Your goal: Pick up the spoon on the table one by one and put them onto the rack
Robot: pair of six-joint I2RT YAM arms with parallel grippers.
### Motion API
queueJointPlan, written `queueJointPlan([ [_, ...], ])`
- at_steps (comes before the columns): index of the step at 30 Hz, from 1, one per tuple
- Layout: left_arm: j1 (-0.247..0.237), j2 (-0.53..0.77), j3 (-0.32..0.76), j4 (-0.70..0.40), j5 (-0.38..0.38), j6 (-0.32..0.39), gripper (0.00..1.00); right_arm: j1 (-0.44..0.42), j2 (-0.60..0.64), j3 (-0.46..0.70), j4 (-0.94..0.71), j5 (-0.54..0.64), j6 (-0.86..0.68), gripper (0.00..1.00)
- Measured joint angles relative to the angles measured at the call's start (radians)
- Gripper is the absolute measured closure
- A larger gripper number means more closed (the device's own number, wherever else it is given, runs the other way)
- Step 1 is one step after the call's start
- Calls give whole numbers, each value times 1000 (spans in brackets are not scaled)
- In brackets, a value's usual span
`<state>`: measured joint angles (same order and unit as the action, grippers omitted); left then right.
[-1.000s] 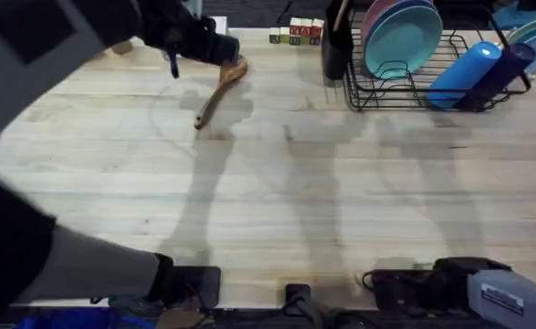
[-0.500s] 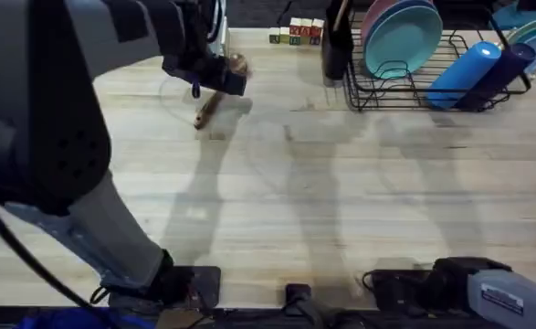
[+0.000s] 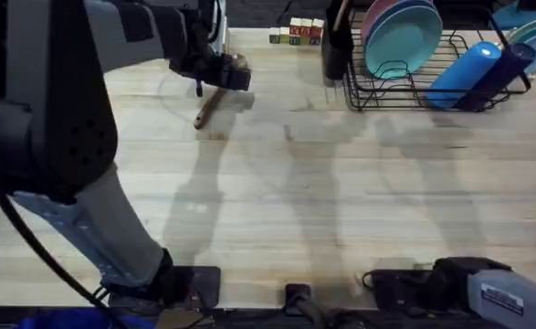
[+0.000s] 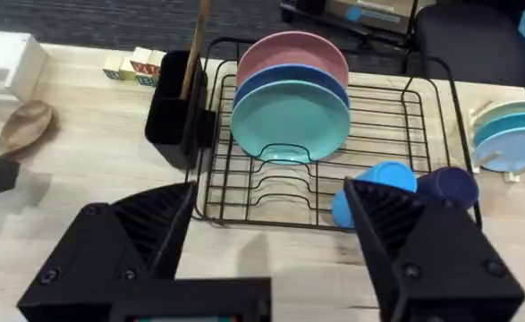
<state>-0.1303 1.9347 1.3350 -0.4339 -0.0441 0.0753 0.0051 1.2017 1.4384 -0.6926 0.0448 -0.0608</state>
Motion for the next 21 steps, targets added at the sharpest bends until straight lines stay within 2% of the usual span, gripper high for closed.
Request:
queueJointPlan([
  [10, 42, 23, 0, 8, 53, 0, 7, 0, 0, 0, 0, 0, 0, 5],
  [13, 48, 55, 0, 13, 89, -4, 7, 0, 0, 0, 0, 0, 0, 5],
  [21, 51, 63, 11, 3, 104, -3, 6, 0, 0, 0, 0, 0, 0, 5],
])
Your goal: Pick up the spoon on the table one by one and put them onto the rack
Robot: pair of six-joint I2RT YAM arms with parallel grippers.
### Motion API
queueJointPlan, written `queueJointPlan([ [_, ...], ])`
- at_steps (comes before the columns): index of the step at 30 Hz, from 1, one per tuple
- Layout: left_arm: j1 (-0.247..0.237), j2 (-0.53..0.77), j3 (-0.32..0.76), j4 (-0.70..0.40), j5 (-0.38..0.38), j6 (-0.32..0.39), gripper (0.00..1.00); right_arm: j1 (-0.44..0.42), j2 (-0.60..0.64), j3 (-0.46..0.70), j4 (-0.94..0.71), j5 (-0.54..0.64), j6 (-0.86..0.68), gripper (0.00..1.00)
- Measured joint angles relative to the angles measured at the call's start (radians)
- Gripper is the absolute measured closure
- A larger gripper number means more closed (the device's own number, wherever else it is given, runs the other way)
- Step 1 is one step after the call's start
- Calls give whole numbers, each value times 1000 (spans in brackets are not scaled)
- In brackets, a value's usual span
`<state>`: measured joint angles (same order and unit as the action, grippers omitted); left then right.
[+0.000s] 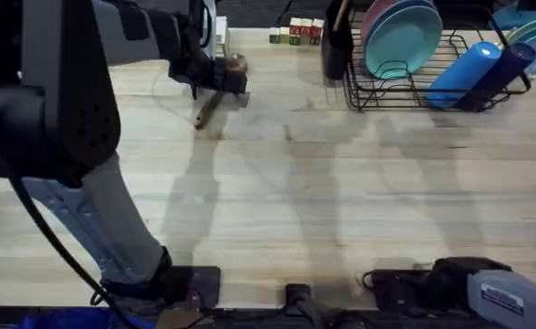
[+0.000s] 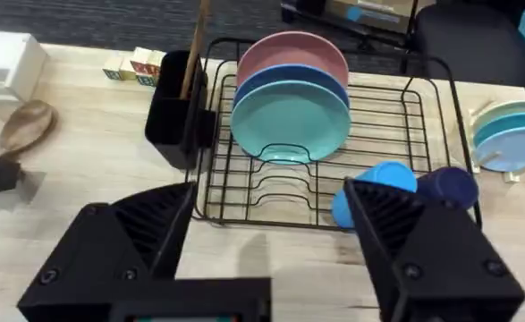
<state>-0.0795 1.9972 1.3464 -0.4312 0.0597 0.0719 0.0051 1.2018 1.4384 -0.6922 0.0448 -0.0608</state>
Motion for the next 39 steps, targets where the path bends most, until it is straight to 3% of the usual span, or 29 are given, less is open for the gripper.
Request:
queueJointPlan([
  [5, 0, 1, 4, -7, 1, 0, 51, 0, 0, 0, 0, 0, 0, 5],
  [8, 0, 1, 4, -7, 4, 1, 129, 0, 0, 0, 0, 0, 0, 5],
  [11, 0, 1, 4, -7, 7, 2, 382, 0, 0, 0, 0, 0, 0, 5],
  [12, 0, 1, 5, -9, 11, 3, 572, 0, 0, 0, 0, 0, 0, 5],
  [18, -2, 1, 11, -24, 28, 2, 938, 0, 0, 0, 0, 0, 0, 5],
  [26, -6, 0, 11, -25, 28, 3, 951, 0, 0, 0, 0, 0, 0, 5],
  [34, -47, -81, -17, -44, 23, 3, 959, 0, 0, 0, 0, 0, 0, 6],
  [37, -73, -139, -18, -14, 23, 3, 961, 0, 0, 0, 0, 0, 0, 5],
  [39, -148, -256, -18, 89, 23, 3, 958, 0, 0, 0, 0, 0, 0, 5],
])
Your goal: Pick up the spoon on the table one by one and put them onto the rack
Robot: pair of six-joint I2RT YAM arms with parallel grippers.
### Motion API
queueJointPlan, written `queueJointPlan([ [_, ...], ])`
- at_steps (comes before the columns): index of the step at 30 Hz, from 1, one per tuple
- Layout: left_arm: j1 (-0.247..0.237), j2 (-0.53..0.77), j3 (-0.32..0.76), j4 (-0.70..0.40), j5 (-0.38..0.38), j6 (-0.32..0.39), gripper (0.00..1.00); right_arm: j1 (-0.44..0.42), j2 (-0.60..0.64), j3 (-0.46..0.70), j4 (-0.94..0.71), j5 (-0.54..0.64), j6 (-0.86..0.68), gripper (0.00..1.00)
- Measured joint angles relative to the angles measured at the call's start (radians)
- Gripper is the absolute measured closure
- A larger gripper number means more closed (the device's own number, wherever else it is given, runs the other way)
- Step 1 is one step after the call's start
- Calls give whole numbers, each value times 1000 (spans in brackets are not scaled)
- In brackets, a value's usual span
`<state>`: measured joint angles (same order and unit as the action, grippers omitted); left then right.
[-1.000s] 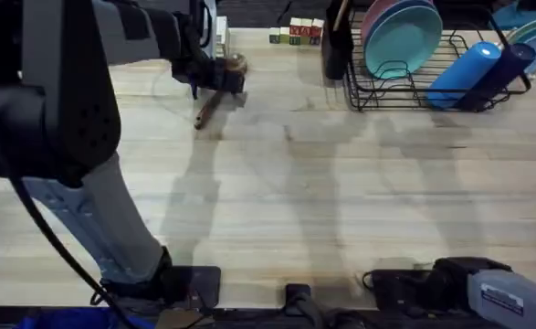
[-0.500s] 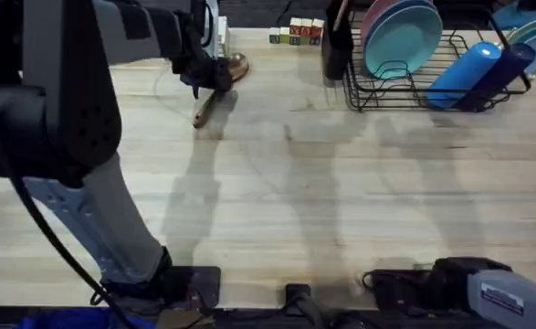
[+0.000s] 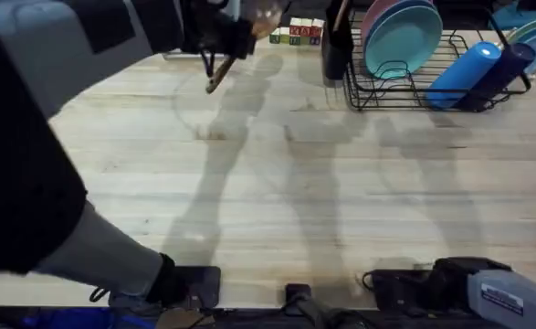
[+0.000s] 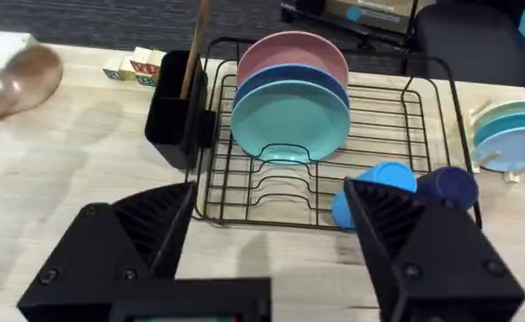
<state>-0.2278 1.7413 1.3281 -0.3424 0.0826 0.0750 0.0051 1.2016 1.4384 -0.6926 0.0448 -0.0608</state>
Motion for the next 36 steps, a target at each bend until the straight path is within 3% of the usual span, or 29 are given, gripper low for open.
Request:
queueJointPlan([
  [4, -52, -28, 0, 98, 0, 0, 958, 0, 0, 0, 0, 0, 0, 5],
  [5, -95, -32, 0, 193, 0, 0, 958, 0, 0, 0, 0, 0, 0, 5],
  [11, -175, -32, 0, 397, 1, -4, 957, 0, 0, 0, 0, 0, 0, 5],
  [16, -222, -32, 0, 584, 3, -64, 956, 0, 0, 0, 0, 0, 0, 5],
  [36, -246, -1, 0, 927, 11, -290, 956, 0, 0, 0, 0, 0, 0, 5],
])
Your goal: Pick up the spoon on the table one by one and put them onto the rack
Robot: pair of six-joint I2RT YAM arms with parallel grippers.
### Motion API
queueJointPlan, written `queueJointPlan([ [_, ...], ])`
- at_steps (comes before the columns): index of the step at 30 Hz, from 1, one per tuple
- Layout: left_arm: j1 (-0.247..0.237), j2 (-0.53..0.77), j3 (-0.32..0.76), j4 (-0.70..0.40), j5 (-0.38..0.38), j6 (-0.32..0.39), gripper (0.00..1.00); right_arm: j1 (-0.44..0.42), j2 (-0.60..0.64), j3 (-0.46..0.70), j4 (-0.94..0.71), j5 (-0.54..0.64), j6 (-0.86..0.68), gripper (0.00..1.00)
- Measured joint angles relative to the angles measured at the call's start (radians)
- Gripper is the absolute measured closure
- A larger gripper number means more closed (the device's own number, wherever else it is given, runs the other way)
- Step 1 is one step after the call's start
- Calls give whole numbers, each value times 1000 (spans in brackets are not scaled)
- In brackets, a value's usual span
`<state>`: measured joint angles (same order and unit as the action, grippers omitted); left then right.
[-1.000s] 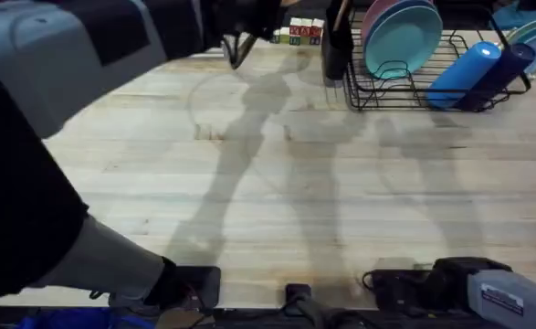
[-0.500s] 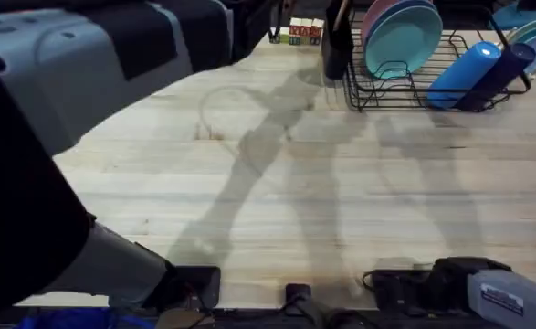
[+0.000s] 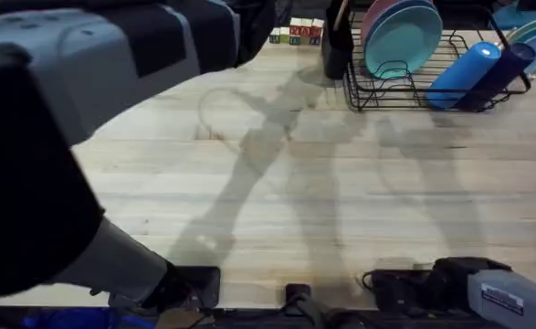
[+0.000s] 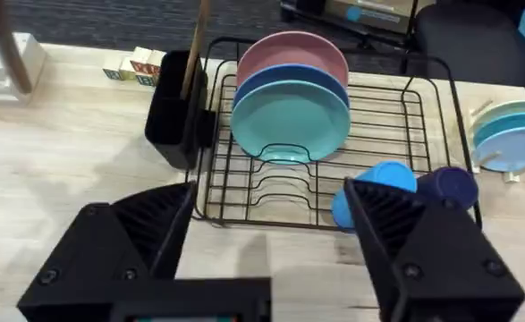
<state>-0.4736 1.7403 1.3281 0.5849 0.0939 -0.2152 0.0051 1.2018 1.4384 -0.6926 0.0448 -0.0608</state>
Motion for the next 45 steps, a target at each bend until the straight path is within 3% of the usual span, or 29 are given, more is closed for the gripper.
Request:
queueJointPlan([
  [9, -16, 79, 0, 85, 26, -55, 956, 0, 0, 0, 0, 0, 0, 5],
  [23, -78, 163, 0, 238, 42, -62, 956, 0, 0, 0, 0, 0, 0, 5],
  [37, -83, 256, 0, 374, 42, -86, 956, 0, 0, 0, 0, 0, 0, 6],
  [45, -85, 364, 0, 514, 37, -153, 956, 0, 0, 0, 0, 0, 0, 5],
])
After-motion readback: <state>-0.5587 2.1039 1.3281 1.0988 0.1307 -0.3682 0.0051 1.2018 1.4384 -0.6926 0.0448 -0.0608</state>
